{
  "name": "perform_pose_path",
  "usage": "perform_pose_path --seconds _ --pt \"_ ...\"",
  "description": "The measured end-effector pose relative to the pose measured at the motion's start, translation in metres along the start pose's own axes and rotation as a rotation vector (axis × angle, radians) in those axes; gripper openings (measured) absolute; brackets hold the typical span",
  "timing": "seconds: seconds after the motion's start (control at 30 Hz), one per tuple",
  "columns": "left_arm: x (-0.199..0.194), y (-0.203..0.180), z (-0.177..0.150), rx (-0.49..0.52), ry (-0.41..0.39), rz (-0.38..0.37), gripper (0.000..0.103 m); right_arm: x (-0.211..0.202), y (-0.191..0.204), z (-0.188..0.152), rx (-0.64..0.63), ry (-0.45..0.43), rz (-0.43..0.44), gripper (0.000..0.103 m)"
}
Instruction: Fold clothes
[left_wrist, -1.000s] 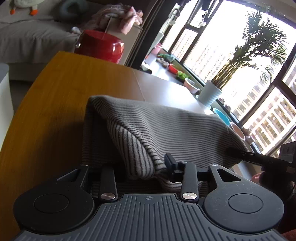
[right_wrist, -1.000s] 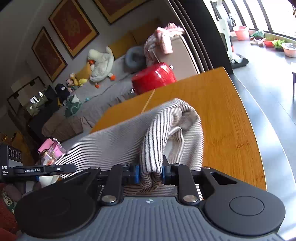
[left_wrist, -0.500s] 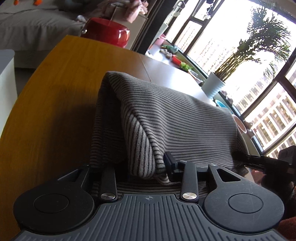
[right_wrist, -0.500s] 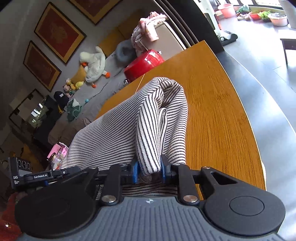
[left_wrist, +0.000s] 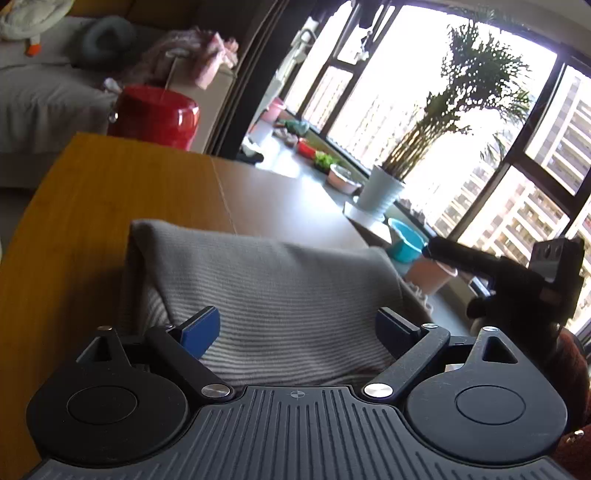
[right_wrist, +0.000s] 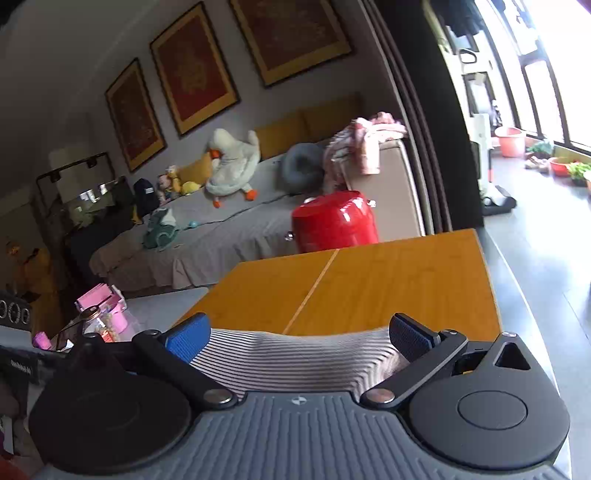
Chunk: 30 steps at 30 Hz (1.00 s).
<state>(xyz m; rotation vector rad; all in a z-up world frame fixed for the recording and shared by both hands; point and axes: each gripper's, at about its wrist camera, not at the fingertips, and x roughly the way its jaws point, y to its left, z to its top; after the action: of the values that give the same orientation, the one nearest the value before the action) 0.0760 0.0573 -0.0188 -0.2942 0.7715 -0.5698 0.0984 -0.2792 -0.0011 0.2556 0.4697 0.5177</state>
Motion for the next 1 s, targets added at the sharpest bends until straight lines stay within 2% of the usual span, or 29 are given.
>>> perform_pose_path --seconds 0.07,0.13,0.17,0.27,0.43,0.5,0.63,0.7,0.8,1.0 --pt "0.021 0.009 -0.007 -0.036 0.053 0.009 0.095 0.025 0.001 0.002 -0.022 0.050 0.043 0.103" --pt "0.028 0.016 -0.007 -0.051 0.051 -0.003 0.098 0.054 -0.010 -0.006 -0.014 0.138 0.024 0.103" --pt "0.029 0.018 -0.005 -0.055 0.045 -0.015 0.099 0.060 -0.015 -0.011 0.006 0.154 0.013 0.103" --pt "0.036 0.028 0.005 -0.074 0.038 -0.027 0.100 0.066 -0.028 -0.021 0.078 0.152 0.009 0.103" --pt "0.064 0.041 0.030 -0.047 0.017 -0.045 0.101 0.046 -0.026 -0.043 0.151 0.084 -0.054 0.103" --pt "0.079 0.042 0.042 -0.026 0.013 -0.040 0.101 0.039 -0.017 -0.051 0.130 0.074 -0.096 0.103" --pt "0.108 0.031 0.059 0.067 0.002 0.012 0.103 0.028 0.026 -0.073 -0.025 0.123 -0.182 0.103" --pt "0.114 0.024 0.061 0.098 -0.003 0.051 0.103 0.025 0.046 -0.081 -0.077 0.153 -0.176 0.103" --pt "0.122 0.014 0.062 0.136 -0.009 0.109 0.103 0.025 0.053 -0.084 -0.090 0.167 -0.156 0.103" --pt "0.108 0.023 0.054 0.085 -0.025 0.081 0.103 0.026 0.053 -0.085 -0.081 0.178 -0.127 0.103"
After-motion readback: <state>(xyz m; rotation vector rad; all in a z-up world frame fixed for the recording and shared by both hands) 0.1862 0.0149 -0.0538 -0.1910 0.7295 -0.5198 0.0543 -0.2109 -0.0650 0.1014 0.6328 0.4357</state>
